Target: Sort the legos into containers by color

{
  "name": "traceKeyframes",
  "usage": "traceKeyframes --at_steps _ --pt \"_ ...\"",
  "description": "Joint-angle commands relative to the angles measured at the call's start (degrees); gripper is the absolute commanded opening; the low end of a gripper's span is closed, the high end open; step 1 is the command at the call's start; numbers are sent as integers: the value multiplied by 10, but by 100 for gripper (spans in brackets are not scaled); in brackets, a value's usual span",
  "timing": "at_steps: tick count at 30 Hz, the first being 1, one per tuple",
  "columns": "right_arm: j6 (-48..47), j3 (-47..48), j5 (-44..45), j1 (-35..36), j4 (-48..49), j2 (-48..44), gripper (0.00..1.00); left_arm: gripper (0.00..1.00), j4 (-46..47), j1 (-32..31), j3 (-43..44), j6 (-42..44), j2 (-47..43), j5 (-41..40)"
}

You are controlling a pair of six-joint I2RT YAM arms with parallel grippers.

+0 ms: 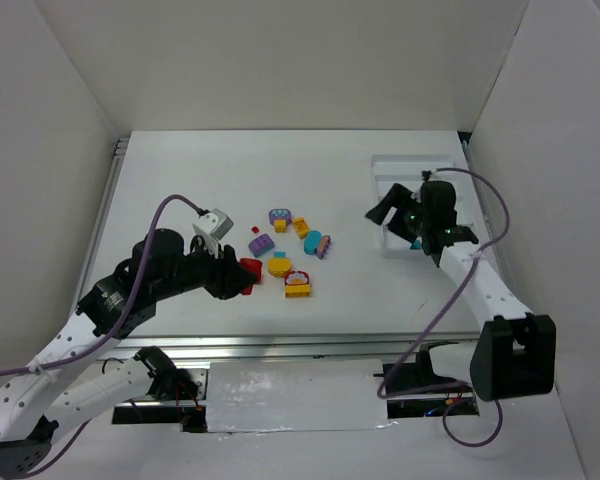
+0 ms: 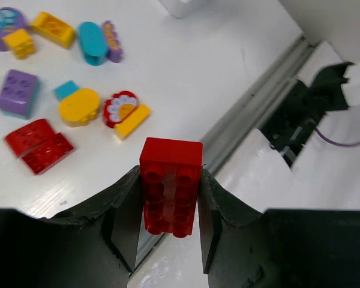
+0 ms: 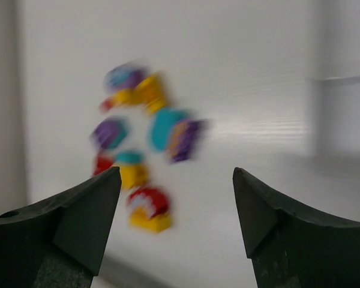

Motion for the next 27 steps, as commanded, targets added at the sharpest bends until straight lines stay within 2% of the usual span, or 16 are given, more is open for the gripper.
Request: traceKeyframes --at_steps 1,2,3,4,5,8,12,15,23,27 --pt "-47 -29 -333 96 133 -99 82 0 68 5 11 18 13 138" --pt "-36 -36 -351 125 148 -120 82 0 84 7 10 21 19 206" --pt "-29 -52 -363 156 199 -137 82 0 92 8 9 22 22 236" --pt "-15 -58 -364 219 215 -172 82 0 102 8 3 21 23 264" --pt "-6 -63 -352 249 231 -189 82 0 118 9 0 21 24 309" --pt "29 -92 -332 329 298 -231 81 0 140 12 -9 18 16 360" --pt "80 -124 -327 372 407 -244 76 0 165 13 -22 9 -3 390" --pt "69 -128 -312 416 431 -241 73 0 172 13 -30 2 -13 393" --pt "-2 -66 -216 537 386 -197 73 0 162 13 -27 7 -6 393" --pt "-9 -53 -204 557 386 -180 65 0 157 13 -29 7 -14 386"
